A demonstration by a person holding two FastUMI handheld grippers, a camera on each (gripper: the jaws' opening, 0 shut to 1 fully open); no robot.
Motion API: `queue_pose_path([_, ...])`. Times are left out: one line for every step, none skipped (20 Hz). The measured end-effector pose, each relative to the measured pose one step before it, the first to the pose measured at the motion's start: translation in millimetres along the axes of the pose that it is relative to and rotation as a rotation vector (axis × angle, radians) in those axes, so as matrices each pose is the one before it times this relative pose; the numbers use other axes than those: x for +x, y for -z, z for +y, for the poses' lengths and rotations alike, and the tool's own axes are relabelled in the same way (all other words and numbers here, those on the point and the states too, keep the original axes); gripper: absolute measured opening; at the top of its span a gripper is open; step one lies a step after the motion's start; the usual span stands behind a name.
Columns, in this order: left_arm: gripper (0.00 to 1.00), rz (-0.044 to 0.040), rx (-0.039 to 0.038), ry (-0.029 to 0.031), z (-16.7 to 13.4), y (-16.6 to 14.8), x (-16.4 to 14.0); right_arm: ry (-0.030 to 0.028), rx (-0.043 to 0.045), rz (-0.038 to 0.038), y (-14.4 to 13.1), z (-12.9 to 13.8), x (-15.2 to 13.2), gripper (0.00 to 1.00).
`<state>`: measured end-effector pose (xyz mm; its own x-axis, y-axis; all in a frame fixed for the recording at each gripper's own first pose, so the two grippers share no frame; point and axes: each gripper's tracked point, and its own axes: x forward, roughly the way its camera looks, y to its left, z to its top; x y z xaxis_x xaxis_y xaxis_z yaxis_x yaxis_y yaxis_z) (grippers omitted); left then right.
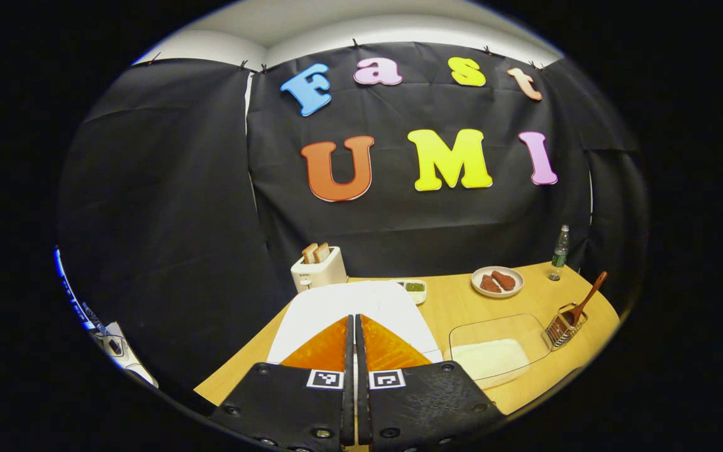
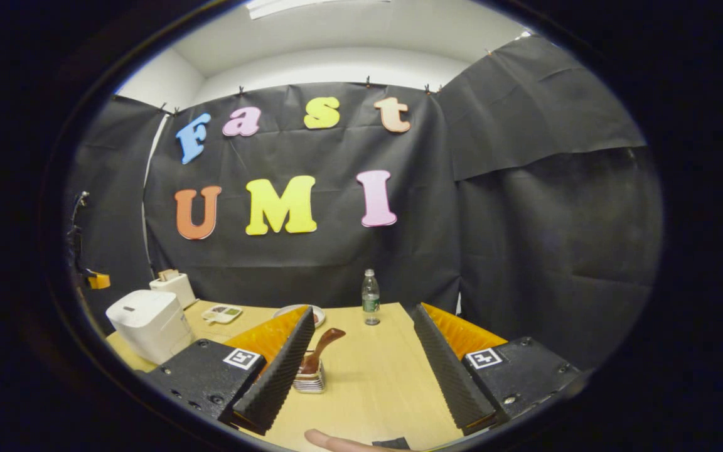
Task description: Close the left gripper, press the button to open the rice cooker; take a wooden spoon from the chopstick holder with the right hand, scoop a spoonful of rice and pour it into the rice cooker, then put the wooden spoon back into the chopstick holder.
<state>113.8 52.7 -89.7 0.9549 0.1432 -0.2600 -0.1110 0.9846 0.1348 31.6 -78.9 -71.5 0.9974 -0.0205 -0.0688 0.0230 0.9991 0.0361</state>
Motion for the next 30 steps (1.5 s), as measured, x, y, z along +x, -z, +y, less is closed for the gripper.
queue_pose_path([0.01, 0.03098, 0.00992, -0.00171, 0.25, 9.64, 6.03, -0.0006, -0.00182, 0.00676, 4.27, -1.14, 1.51, 1.0])
queue_pose_path([0.01, 0.02495, 0.00423, -0.00548, 1.27, 6.19, 5.18, 0.0028, -0.00152, 0.0057, 2.2, -2.0, 1.24, 1.0])
queue_pose_path([0.01, 0.01647, 0.0003, -0.0035, 1.2, 3.62, 7.03, 0.00245, -0.00047, 0.00285, 2.37, -2.45, 0.5, 1.0])
queue_pose_path([0.01, 0.0147, -0.00864, 0.00151, 0.72, 3.75, 1.98, 0.00082, 0.00116, 0.00094, 1.13, -1.48, 1.21, 1.0])
queue_pose_path([0.01, 0.01344, -0.01508, 0.00722, -0.72, 3.91, 4.47, 0.001, 0.0012, 0.00133, 1.99, -1.19, 0.86, 1.0])
queue_pose_path([0.01, 0.01782, -0.02199, 0.01077, -0.75, 4.44, 4.35, 0.00278, 0.00247, 0.00195, 2.23, -2.69, 1.23, 1.0])
queue_pose_path([0.01, 0.01774, -0.01911, 0.00732, 0.34, 5.03, 4.4, 0.00154, 0.00256, 0.00416, 2.54, -0.82, 0.99, 1.0])
queue_pose_path([0.01, 0.01689, -0.01341, 0.00119, 0.2, 3.64, 3.3, 0.00037, 0.00191, 0.00698, 2.93, -0.58, 2.0, 1.0])
queue_pose_path([0.01, 0.0091, -0.00543, -0.00003, 1.27, 2.63, 3.1, 0.00116, 0.00249, 0.00632, 3.76, -1.53, 1.54, 1.0])
queue_pose_path([0.01, -0.00098, -0.00266, 0.00613, -0.49, 0.33, 2.16, 0.00191, 0.00189, 0.00671, 2.8, -1.94, 1.07, 1.0])
queue_pose_path([0.01, 0.01326, -0.01062, 0.01116, -2.91, 4.02, 3.72, 0.0012, 0.0021, 0.00689, 2.72, -1.65, 1.5, 1.0])
queue_pose_path([0.01, 0.02606, -0.01016, 0.00481, -0.74, 6.25, 3.06, 0.00021, 0.00345, 0.00541, 2.64, -1.36, 1.16, 1.0])
queue_pose_path([0.01, 0.01483, -0.00653, -0.00043, 0.34, 5.54, 1.99, -0.00098, 0.00469, 0.00341, 0.58, 0.92, 0.47, 1.0])
queue_pose_path([0.01, -0.01286, 0.00392, -0.00239, 0.01, -2.32, -0.54, -0.01434, 0.00868, -0.00566, -0.4, 1.55, 0.22, 1.0])
queue_pose_path([0.01, 0.00133, 0.00502, 0.0025, 1.41, 0.34, -2.15, -0.01365, 0.00564, -0.00541, -0.59, 2.11, -1.67, 1.0])
queue_pose_path([0.01, 0.01159, 0.00464, -0.0042, 0.09, 2.15, -0.95, -0.00583, 0.00104, -0.00272, 0.73, 0.54, -0.37, 1.0])
queue_pose_path([0.01, -0.00338, 0.00578, -0.00244, -0.22, 0.27, 1.83, -0.00423, 0.00078, -0.0008, 1.56, -0.44, 0.68, 1.0])
queue_pose_path([0.01, 0.00862, 0.00585, -0.00395, -0.56, 0.89, 0.78, -0.00203, 0.00157, -0.00015, 0.21, 0.97, 0.44, 1.0])
queue_pose_path([0.02, -0.00138, 0.00642, -0.00191, 1.0, -1.71, -0.48, -0.00147, 0.0019, -0.00031, 0.92, -0.51, -0.29, 1.0])
queue_pose_path([0.02, -0.00622, -0.00645, -0.03182, 5.09, -1.76, -1.9, -0.00095, -0.00024, 0.00092, -0.37, 1.03, 0.4, 1.0])
queue_pose_path([0.01, -0.02687, 0.01083, -0.02087, 4.15, -6.85, 0.74, -0.00047, -0.00221, -0.00033, 0.31, 0.19, -0.21, 1.0])
queue_pose_path([0.0, -0.01586, -0.00184, -0.00414, -0.13, -3.09, 0.66, 0.00181, -0.00226, -0.00033, -0.33, -0.6, -0.01, 1.0])
queue_pose_path([0.0, 0.00207, -0.00871, 0.01472, -4.62, 1.39, 1.45, 0.00435, -0.00179, 0.00266, 1.06, -1.62, 0.19, 1.0])
queue_pose_path([0.0, 0.02346, -0.00157, 0.01105, -4.16, 5.23, 3.29, 0.00238, 0.0007, 0.00338, 0.75, -0.94, 0.25, 1.0])
queue_pose_path([0.0, -0.01099, 0.00864, -0.00604, 1.89, -2.35, 0.58, 0.00086, 0.00367, 0.00312, 1.5, 0.55, 0.01, 1.0])
queue_pose_path([0.01, -0.0052, -0.00091, -0.00118, 0.15, 0.59, 1.11, -0.0005, 0.0051, 0.0044, 0.69, 0.09, 0.28, 1.0])
queue_pose_path([0.01, 0.01985, -0.00749, -0.0015, 0.12, 1.99, -1.12, -0.00282, 0.00481, 0.00449, 2.23, 0.18, 0.02, 1.0])
queue_pose_path([0.02, 0.02844, -0.00648, 0.00573, -1.78, 4.63, 2.29, -0.00178, 0.00381, 0.00238, 1.04, 0.47, 0.48, 1.0])
queue_pose_path([0.01, -0.0103, -0.00845, 0.00875, 1.32, -2.96, -1.13, 0.00202, 0.00169, 0.00296, 1.81, -0.57, 1.09, 1.0])
queue_pose_path([0.02, 0.01242, -0.01259, 0.00996, -1.08, 1.6, 0.08, 0.00193, 0.00006, 0.0038, 1.74, -1.76, 0.46, 1.0])
